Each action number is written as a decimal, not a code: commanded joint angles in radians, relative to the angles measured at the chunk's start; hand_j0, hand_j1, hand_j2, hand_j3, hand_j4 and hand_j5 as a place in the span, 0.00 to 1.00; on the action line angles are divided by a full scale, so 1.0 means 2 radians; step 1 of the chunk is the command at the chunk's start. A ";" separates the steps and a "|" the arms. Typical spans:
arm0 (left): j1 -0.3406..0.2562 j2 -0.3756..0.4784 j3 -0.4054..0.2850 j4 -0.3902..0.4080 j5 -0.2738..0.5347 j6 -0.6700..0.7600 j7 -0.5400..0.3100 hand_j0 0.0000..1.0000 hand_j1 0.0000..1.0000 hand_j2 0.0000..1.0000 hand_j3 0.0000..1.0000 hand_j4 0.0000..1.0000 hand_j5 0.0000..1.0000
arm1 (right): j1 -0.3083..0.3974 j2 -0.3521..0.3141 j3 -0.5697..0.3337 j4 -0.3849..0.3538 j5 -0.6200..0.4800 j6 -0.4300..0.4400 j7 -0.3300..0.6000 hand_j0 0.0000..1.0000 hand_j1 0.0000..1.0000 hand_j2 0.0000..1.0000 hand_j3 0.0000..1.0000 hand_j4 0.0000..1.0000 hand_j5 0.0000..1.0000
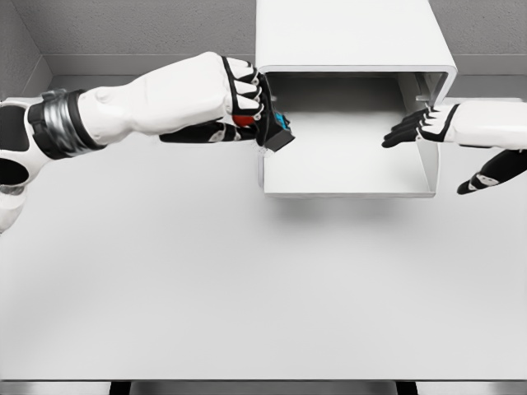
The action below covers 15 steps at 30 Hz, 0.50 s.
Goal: Slide open multi-storey tabletop storage cabinets and put open load switch and slide close multi-storey tabletop storage cabinets
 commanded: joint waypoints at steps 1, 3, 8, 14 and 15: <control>0.000 -0.016 -0.008 0.001 -0.003 0.001 -0.007 0.32 0.32 0.32 0.32 0.32 0.32 | 0.001 -0.008 0.001 0.002 0.000 0.001 0.000 1.00 1.00 1.00 1.00 1.00 1.00; -0.001 -0.028 -0.008 0.006 -0.011 0.001 -0.011 0.33 0.33 0.33 0.33 0.33 0.33 | 0.002 -0.022 0.000 0.005 0.001 0.001 0.000 1.00 1.00 1.00 1.00 1.00 1.00; -0.006 -0.057 -0.009 0.031 -0.030 0.001 -0.026 0.33 0.33 0.33 0.33 0.33 0.33 | -0.002 -0.042 -0.010 0.006 0.001 0.001 0.000 1.00 1.00 1.00 1.00 1.00 1.00; -0.009 -0.104 -0.017 0.068 -0.075 0.001 -0.034 0.34 0.34 0.34 0.34 0.34 0.34 | -0.003 -0.036 -0.008 0.007 0.022 0.001 0.000 1.00 1.00 1.00 1.00 1.00 1.00; -0.010 -0.109 -0.017 0.069 -0.075 0.001 -0.034 0.34 0.34 0.34 0.34 0.34 0.34 | -0.003 -0.035 -0.008 0.007 0.023 0.001 0.000 1.00 1.00 1.00 1.00 1.00 1.00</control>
